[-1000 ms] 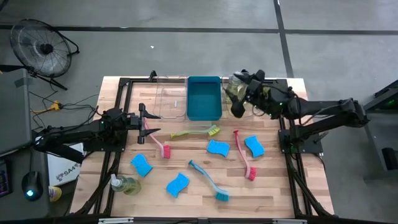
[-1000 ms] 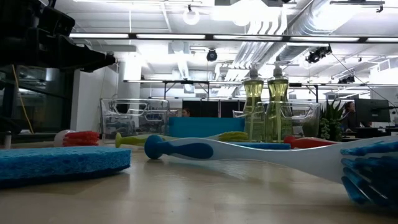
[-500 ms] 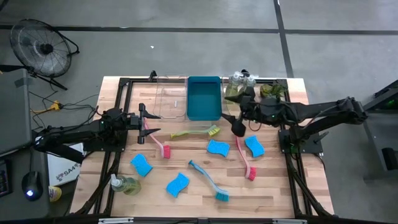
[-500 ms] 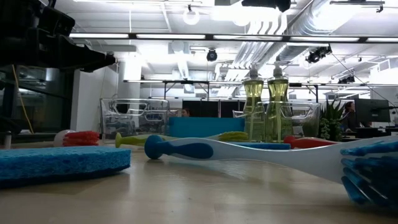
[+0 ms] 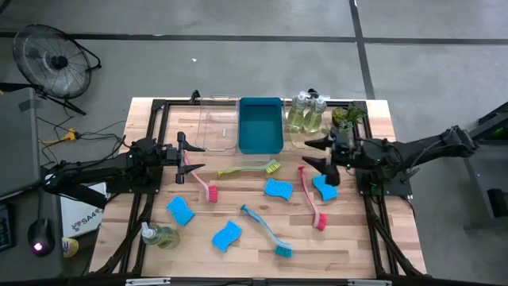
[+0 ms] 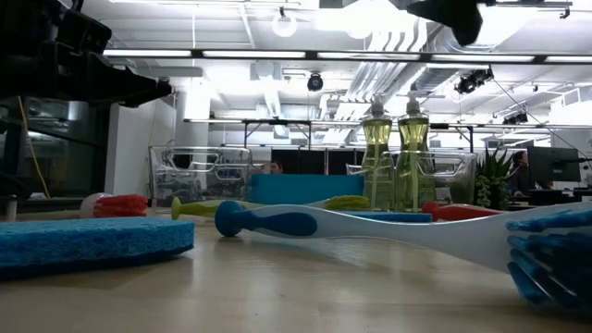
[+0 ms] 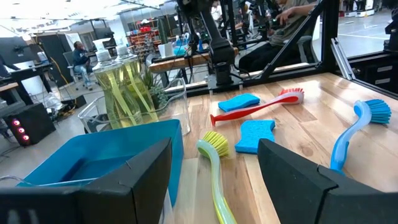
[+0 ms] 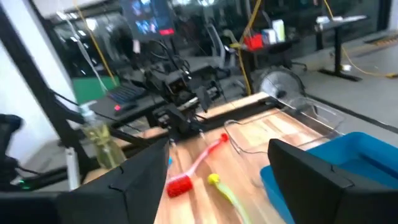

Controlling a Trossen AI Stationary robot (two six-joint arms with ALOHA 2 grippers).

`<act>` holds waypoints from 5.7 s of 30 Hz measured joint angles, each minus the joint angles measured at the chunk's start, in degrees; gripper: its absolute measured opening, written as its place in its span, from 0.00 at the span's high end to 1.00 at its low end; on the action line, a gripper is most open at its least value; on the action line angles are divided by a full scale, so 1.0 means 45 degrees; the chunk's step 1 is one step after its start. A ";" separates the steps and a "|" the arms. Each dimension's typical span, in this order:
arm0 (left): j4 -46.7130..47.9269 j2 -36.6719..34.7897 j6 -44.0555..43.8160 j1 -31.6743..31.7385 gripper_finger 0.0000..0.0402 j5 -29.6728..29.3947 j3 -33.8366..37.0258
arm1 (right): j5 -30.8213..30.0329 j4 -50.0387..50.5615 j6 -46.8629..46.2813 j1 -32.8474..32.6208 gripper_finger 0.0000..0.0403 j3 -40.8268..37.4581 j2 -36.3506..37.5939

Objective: Pick & Place Kitchen Sink Supplies
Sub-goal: Put the green dish soap into the right transparent bin

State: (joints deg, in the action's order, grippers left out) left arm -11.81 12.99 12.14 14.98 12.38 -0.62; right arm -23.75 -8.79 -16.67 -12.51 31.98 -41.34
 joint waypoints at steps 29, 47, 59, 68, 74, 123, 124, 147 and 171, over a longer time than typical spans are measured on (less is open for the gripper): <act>0.0000 0.0000 0.0000 0.0000 0.42 0.0000 0.0000 | 0.1481 0.1307 0.2775 0.1239 0.92 -0.5622 0.8975; 0.0000 0.0000 0.0000 0.0000 0.42 0.0000 0.0000 | 0.3965 0.3883 0.3425 0.2281 0.99 -0.5647 0.9163; 0.0000 0.0004 0.0000 0.0000 0.42 0.0000 0.0000 | 0.4260 0.2934 0.2797 0.2281 1.00 -0.6458 0.9084; 0.0000 0.0000 0.0000 0.0000 0.42 0.0000 0.0000 | 0.4187 0.2980 0.2650 0.2281 1.00 -0.6458 0.9107; 0.0000 0.0003 0.0000 0.0000 0.42 0.0002 0.0000 | 0.4212 0.2995 0.2475 0.2281 1.00 -0.6458 0.9107; 0.0063 0.0005 -0.0715 0.0000 0.42 0.0956 0.0000 | 0.4177 0.3009 0.2571 0.2281 0.97 -0.6467 0.9107; 0.0072 0.0000 -0.0773 0.0000 0.42 0.1276 0.0000 | 0.4179 0.3012 0.2571 0.2281 0.97 -0.6470 0.9107; 0.0010 0.0000 -0.3236 -0.0005 0.42 1.0099 -0.1695 | 0.4177 0.3013 0.2576 0.2277 0.97 -0.6472 0.9107; 0.4037 -0.0337 -0.3037 -0.3016 0.42 1.1492 -0.1744 | 0.4172 0.2895 0.2576 0.2276 0.97 -0.6487 0.9107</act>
State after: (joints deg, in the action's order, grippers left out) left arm 6.35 11.48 -1.53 1.41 64.10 -8.47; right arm -4.97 4.24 -5.08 -2.26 2.79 -0.36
